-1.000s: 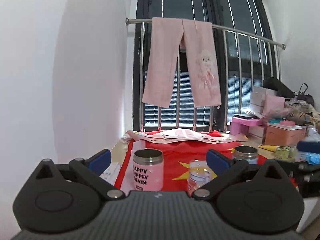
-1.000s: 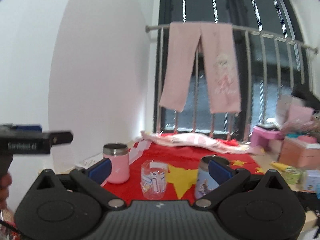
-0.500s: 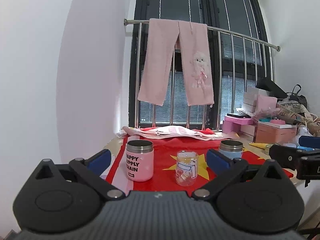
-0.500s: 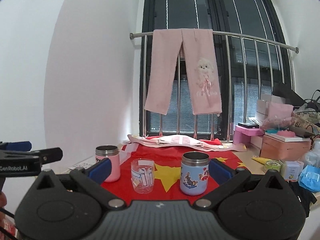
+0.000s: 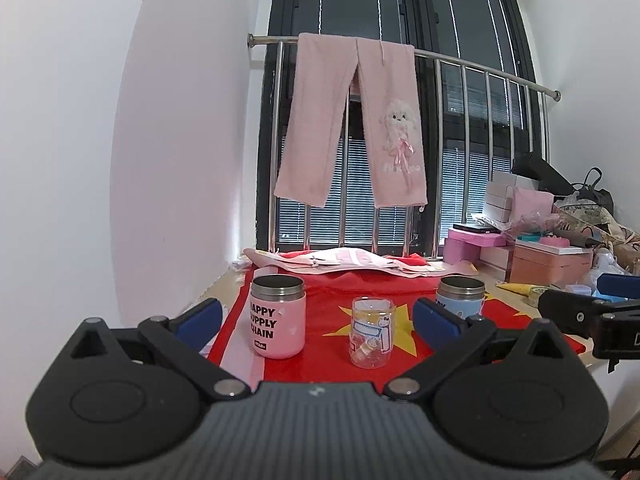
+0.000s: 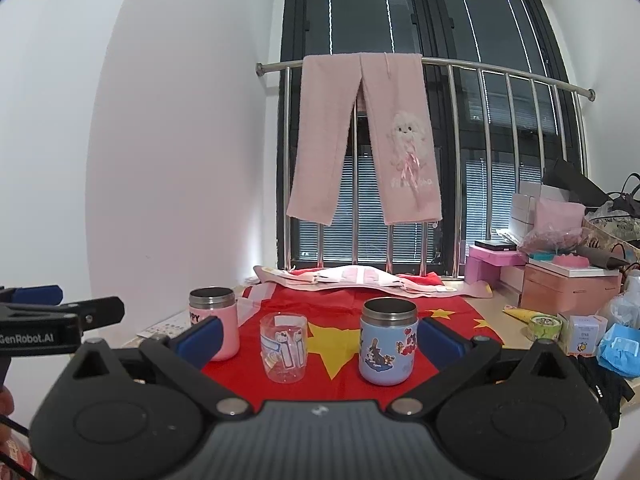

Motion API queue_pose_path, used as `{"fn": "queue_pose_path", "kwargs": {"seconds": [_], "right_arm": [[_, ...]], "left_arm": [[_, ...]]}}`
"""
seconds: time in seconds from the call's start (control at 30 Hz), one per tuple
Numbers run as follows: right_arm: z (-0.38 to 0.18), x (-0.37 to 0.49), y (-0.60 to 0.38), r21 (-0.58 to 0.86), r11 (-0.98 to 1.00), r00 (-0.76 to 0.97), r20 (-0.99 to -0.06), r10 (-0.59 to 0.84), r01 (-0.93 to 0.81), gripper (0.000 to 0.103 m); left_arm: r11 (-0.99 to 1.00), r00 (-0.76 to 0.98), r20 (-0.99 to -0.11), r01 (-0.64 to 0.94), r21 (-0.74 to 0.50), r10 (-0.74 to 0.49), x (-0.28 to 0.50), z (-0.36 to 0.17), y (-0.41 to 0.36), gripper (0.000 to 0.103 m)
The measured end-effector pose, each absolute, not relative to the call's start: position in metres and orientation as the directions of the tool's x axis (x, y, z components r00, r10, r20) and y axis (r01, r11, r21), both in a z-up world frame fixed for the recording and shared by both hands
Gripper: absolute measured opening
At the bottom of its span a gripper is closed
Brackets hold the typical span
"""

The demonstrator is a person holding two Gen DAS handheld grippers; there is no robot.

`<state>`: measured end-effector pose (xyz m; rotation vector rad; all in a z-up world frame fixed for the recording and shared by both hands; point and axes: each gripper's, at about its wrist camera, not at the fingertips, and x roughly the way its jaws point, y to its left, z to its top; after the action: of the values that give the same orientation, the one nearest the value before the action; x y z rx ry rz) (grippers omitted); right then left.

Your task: Flip cup upright

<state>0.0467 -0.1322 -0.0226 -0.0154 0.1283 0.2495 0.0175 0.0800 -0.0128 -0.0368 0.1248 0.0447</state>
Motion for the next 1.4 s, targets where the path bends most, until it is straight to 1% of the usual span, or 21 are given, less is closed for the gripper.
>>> {"fn": "queue_pose_path", "kwargs": {"seconds": [1.4], "right_arm": [[-0.026, 0.0467, -0.1335, 0.002, 0.969, 0.96, -0.135, 0.244, -0.246, 0.103]], "left_arm": [[0.998, 0.991, -0.129, -0.044, -0.042, 0.038, 0.0169, -0.0171, 0.073, 0.103]]}}
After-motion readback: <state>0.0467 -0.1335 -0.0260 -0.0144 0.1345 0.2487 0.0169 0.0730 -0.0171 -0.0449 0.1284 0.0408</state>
